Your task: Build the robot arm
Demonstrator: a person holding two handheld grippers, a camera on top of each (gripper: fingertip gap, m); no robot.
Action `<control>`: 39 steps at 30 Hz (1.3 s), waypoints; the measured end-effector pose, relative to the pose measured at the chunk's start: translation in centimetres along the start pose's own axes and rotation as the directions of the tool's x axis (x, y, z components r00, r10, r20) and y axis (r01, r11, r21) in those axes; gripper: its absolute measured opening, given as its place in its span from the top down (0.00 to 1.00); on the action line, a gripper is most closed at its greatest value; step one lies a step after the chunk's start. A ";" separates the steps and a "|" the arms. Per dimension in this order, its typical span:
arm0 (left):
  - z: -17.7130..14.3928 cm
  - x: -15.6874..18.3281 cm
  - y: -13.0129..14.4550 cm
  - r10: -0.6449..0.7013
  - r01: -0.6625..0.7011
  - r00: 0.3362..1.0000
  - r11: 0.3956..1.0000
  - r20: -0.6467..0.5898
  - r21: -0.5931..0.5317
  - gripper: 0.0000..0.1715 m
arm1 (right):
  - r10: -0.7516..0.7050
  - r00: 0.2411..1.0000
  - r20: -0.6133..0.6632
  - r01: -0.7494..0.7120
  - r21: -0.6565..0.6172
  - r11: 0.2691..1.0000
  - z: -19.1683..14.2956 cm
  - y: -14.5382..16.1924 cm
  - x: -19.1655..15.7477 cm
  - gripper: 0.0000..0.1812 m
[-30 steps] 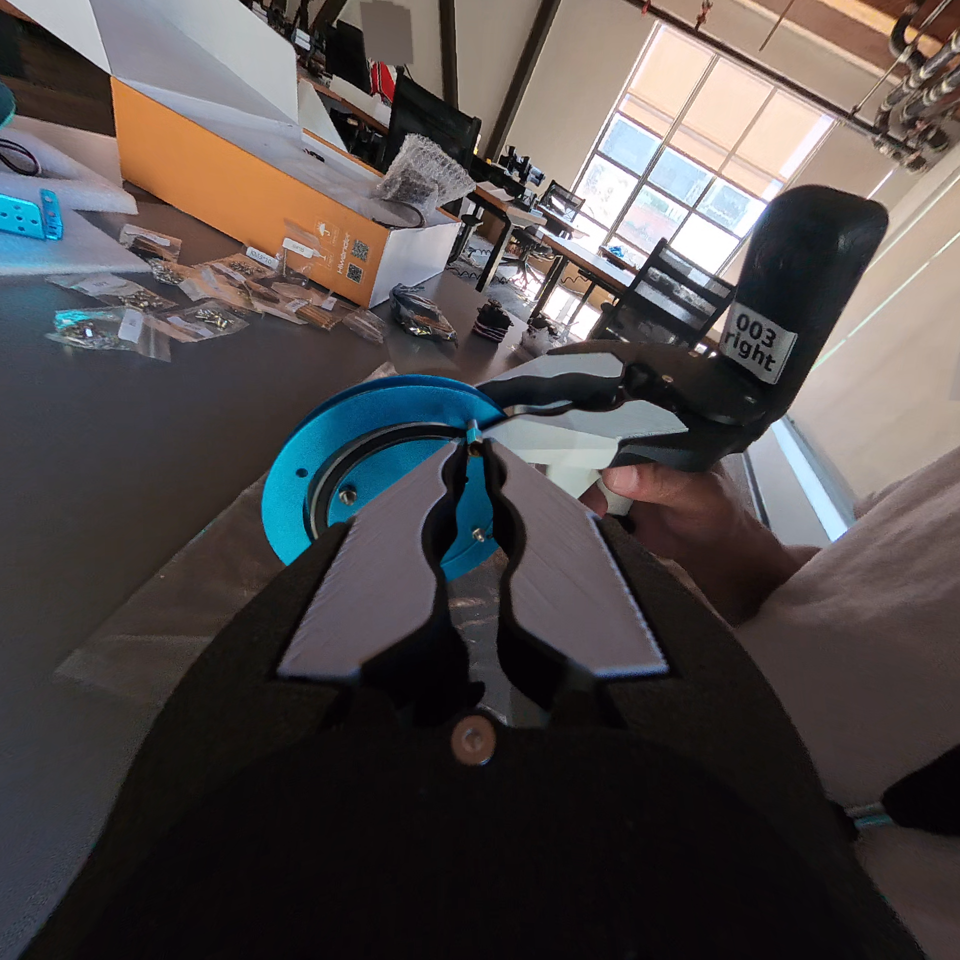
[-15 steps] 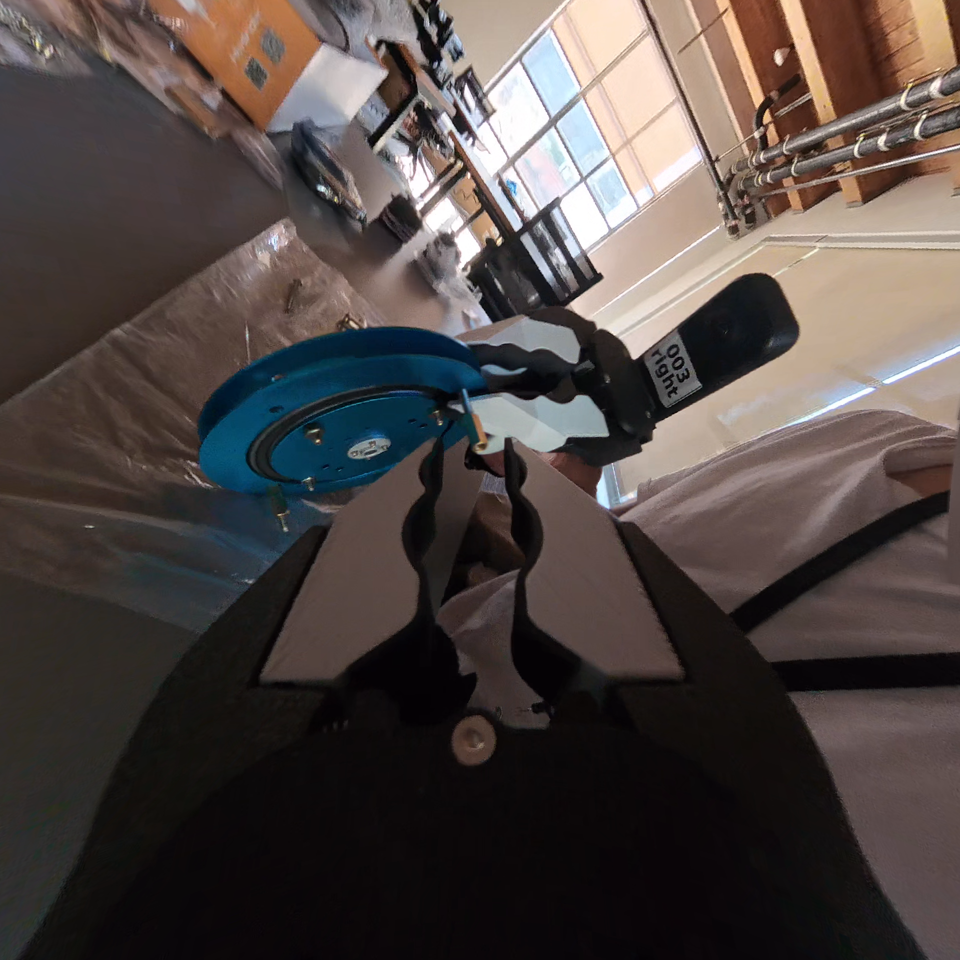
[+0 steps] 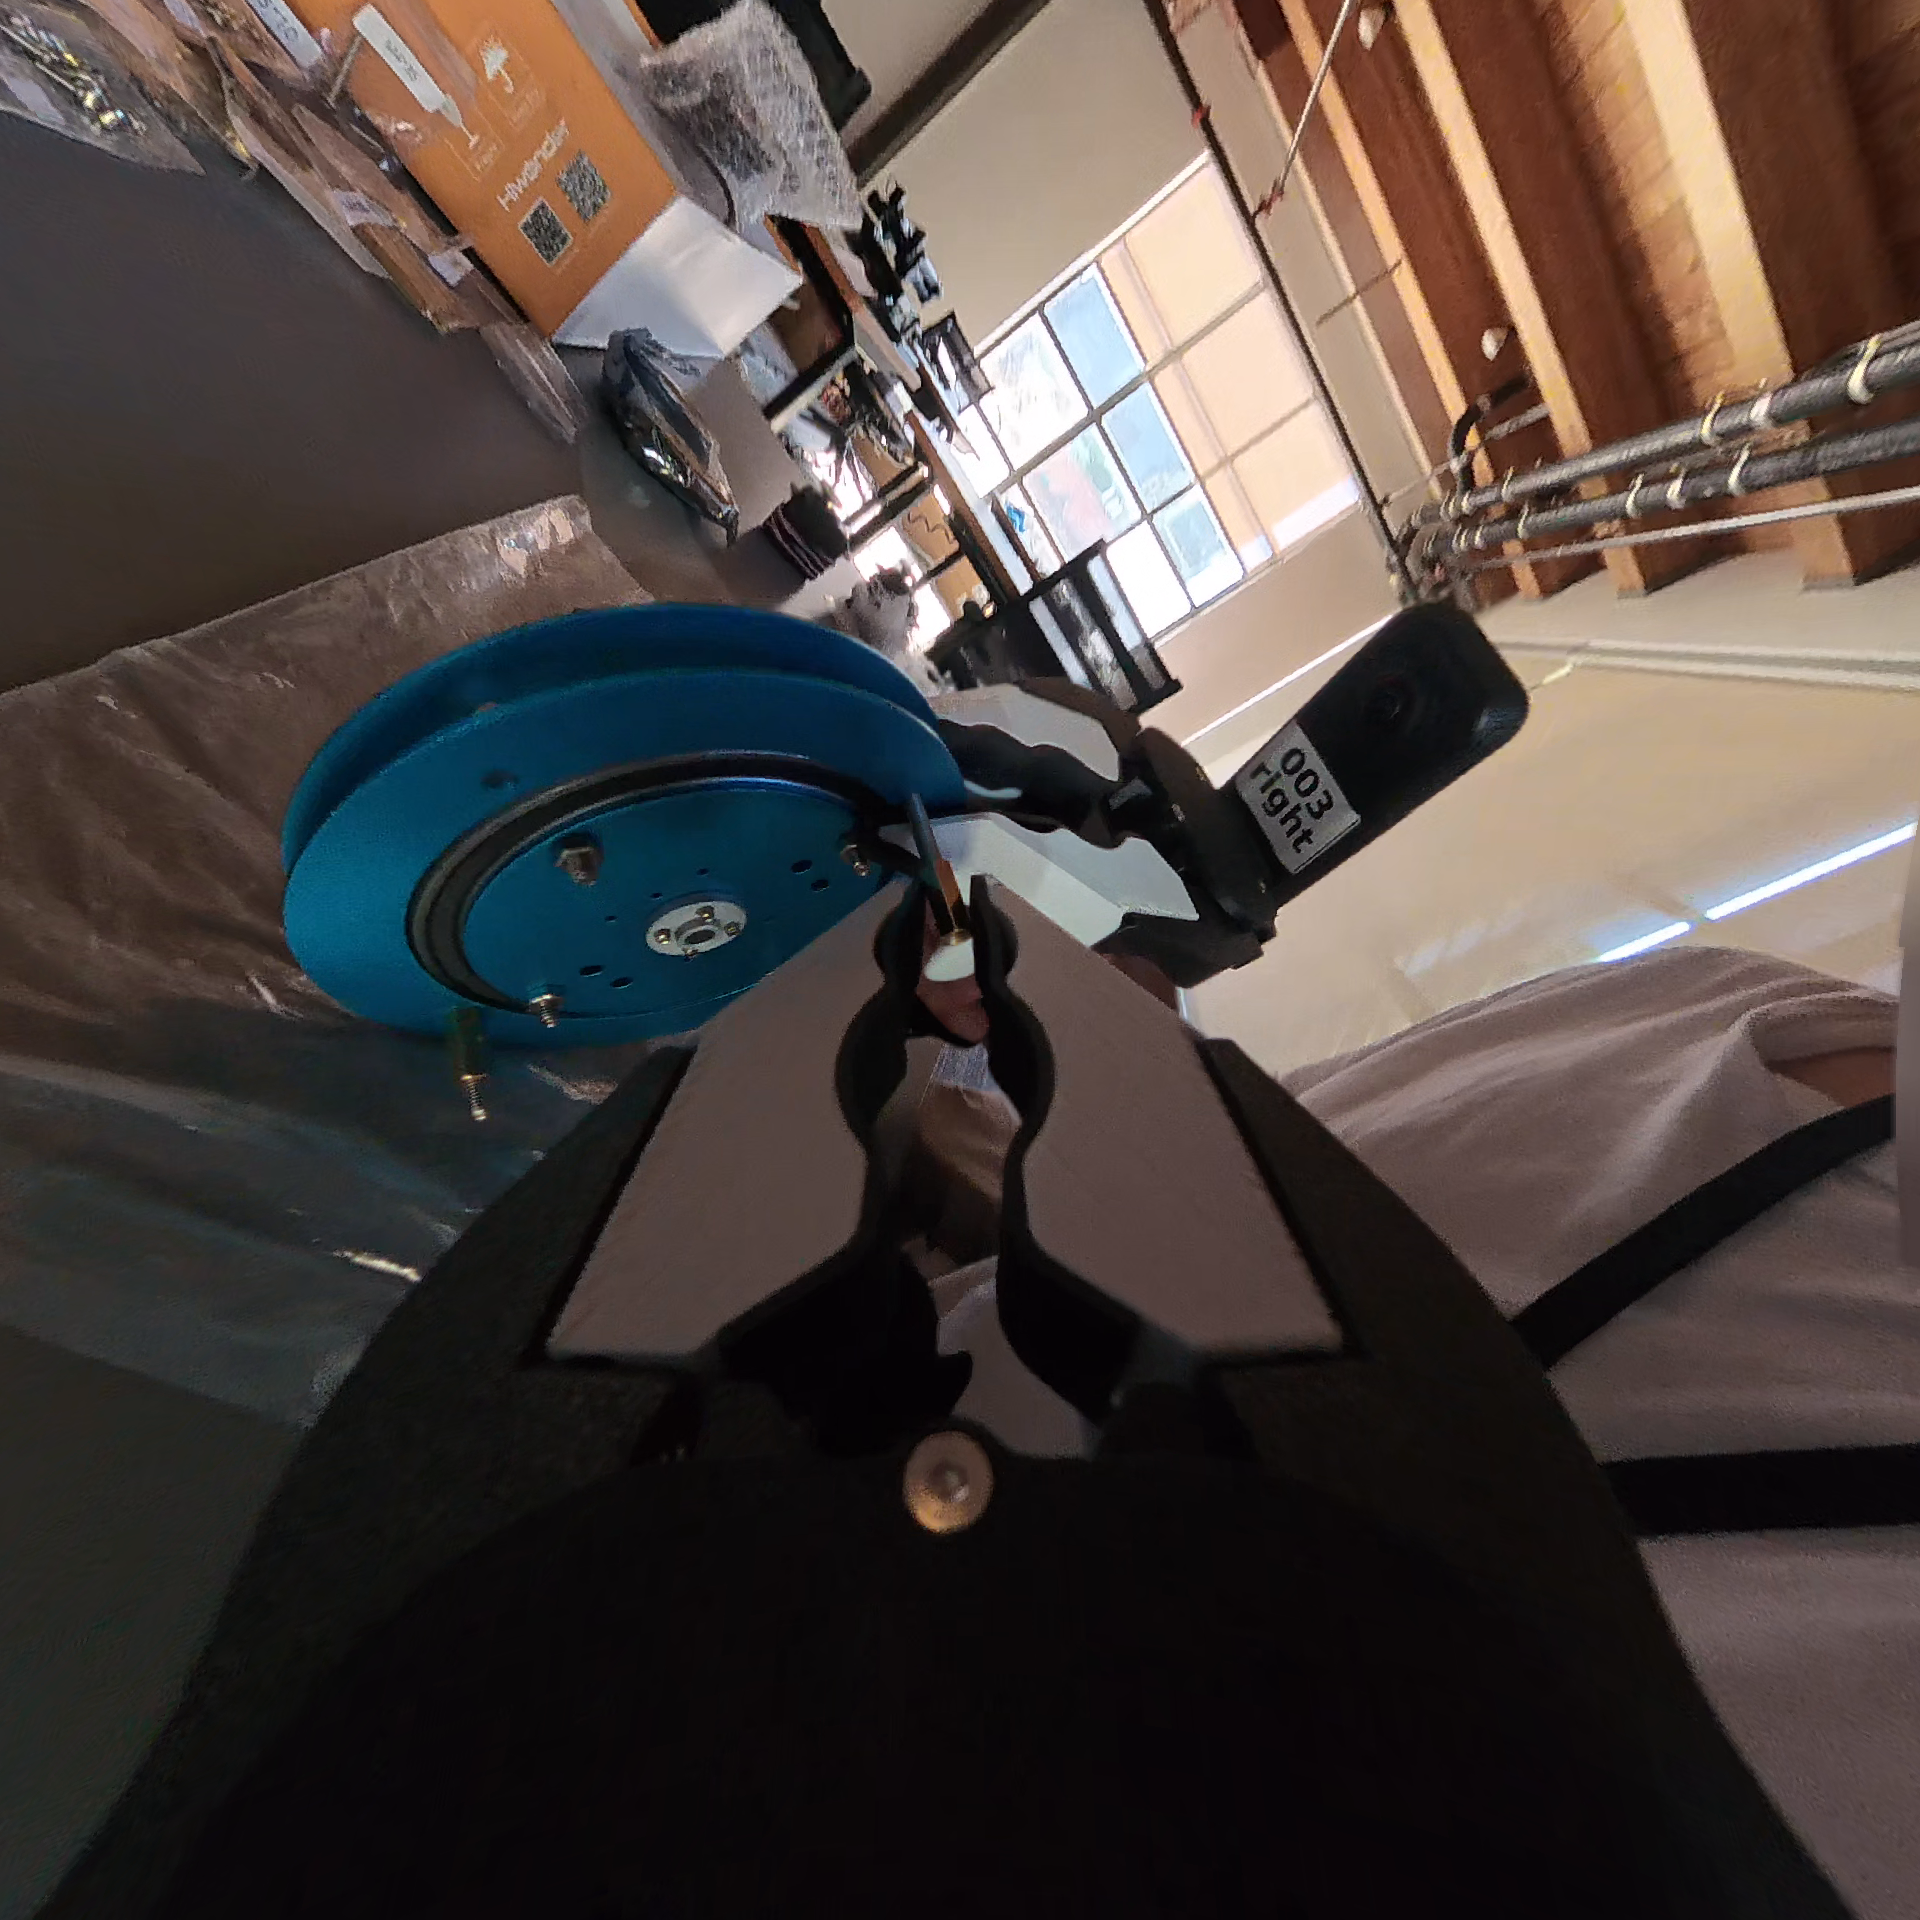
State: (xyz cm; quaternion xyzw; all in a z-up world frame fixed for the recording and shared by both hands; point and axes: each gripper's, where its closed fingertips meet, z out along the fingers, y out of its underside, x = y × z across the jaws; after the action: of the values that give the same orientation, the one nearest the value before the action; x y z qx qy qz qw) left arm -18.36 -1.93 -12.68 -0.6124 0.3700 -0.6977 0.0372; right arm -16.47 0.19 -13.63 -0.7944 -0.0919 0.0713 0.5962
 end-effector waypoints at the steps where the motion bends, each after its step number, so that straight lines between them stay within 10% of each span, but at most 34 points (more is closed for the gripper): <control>1: 0.1 0.1 0.1 -0.016 0.016 1.000 1.000 -0.009 0.019 0.96 | 0.007 1.000 0.011 -0.007 0.003 1.000 -0.1 0.0 -0.1 0.90; 16: 0.1 0.2 1.6 0.105 -0.070 0.986 0.967 0.132 -0.247 0.96 | -0.050 0.999 0.002 0.050 0.010 0.999 -0.4 0.2 -1.0 0.92; 19: 0.0 -0.3 1.2 0.298 -0.229 0.922 0.935 0.247 -0.272 0.97 | -0.031 0.999 -0.025 0.031 0.006 0.999 -0.3 0.2 -0.8 0.93; 23: -0.6 -1.4 0.3 0.800 -0.610 0.436 0.599 0.411 -0.519 0.98 | -0.016 0.999 -0.050 0.016 -0.015 1.000 0.1 0.1 -0.6 0.93; 26: -0.7 -1.8 -0.5 0.926 -0.673 -0.086 0.217 0.366 -0.707 0.98 | 0.021 0.998 -0.052 -0.023 -0.028 0.999 0.2 0.0 -0.3 0.92; 27: -0.7 -1.7 -0.6 0.919 -0.673 -0.154 0.172 0.363 -0.720 0.98 | 0.026 0.999 -0.046 -0.027 -0.030 0.999 0.2 0.0 -0.2 0.92; 29: -0.5 -1.3 -0.4 0.905 -0.718 -0.015 0.286 0.425 -0.634 0.98 | 0.031 0.999 -0.023 -0.031 -0.033 0.999 0.2 0.1 -0.3 0.92; 34: -1.4 1.4 -1.6 0.612 -0.618 0.632 0.768 0.476 -0.168 0.93 | 0.033 0.999 -0.021 -0.033 -0.037 0.999 0.0 0.2 -0.2 0.92; 39: -1.3 0.5 -0.1 0.211 -0.233 0.932 0.972 0.295 0.041 0.89 | 0.036 0.999 -0.023 -0.037 -0.037 0.999 -0.1 0.2 -0.2 0.93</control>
State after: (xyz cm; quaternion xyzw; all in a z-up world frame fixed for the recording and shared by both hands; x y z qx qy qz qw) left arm -19.63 -1.49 -12.15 -0.6599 0.4009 -0.6056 0.1925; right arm -16.66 0.03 -13.81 -0.8077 -0.0720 0.0714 0.5809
